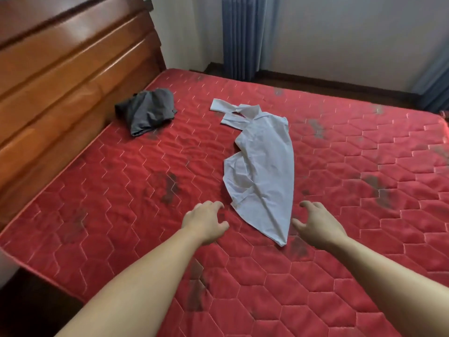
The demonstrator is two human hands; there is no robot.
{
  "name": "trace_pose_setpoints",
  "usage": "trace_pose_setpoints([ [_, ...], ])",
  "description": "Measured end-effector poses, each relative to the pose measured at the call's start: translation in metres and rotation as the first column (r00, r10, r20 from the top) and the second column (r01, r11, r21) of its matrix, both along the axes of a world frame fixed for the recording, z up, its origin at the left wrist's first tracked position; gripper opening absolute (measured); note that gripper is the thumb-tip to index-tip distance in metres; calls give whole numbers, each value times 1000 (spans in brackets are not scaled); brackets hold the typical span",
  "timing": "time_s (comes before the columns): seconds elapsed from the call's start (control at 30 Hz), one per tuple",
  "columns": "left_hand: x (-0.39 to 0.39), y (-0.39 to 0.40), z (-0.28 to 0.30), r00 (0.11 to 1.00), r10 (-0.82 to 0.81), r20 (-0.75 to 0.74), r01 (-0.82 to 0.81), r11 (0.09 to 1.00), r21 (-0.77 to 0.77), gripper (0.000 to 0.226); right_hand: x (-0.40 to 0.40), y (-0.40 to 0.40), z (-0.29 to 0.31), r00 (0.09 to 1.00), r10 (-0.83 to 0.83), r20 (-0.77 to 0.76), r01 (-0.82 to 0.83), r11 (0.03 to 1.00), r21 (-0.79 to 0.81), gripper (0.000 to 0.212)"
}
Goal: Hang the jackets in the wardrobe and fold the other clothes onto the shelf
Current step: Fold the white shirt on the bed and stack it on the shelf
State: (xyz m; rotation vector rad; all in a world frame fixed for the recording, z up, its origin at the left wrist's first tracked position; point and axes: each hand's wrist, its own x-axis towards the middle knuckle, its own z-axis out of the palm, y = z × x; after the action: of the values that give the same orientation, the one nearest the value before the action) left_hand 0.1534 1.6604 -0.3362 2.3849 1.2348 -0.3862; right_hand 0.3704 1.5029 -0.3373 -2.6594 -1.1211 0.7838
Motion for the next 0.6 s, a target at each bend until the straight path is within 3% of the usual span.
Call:
trace_pose_setpoints([
  [0.17, 33, 35, -91, 998, 65, 27, -59, 980, -188, 58, 14, 33, -87, 999, 49, -14, -50, 993, -102, 58],
  [0.27, 59, 71, -147, 997, 56, 53, -45, 980, -193, 55, 23, 68, -140, 999, 40, -27, -44, 988, -147, 55],
  [0.33, 74, 92, -183, 999, -8, 51, 17, 985, -173, 45, 24, 89, -179, 998, 65, -12, -66, 980, -187, 48],
  [0.47, 103, 122, -262, 946, -321, -37, 321, 947, -4, 41, 18, 125, -256, 988, 153, 12, -146, 959, -241, 46],
  [0.6, 128, 136, -318, 935, -350, -58, 350, 937, -22, 49, 14, 152, -314, 985, 164, 44, -148, 957, -251, 63],
])
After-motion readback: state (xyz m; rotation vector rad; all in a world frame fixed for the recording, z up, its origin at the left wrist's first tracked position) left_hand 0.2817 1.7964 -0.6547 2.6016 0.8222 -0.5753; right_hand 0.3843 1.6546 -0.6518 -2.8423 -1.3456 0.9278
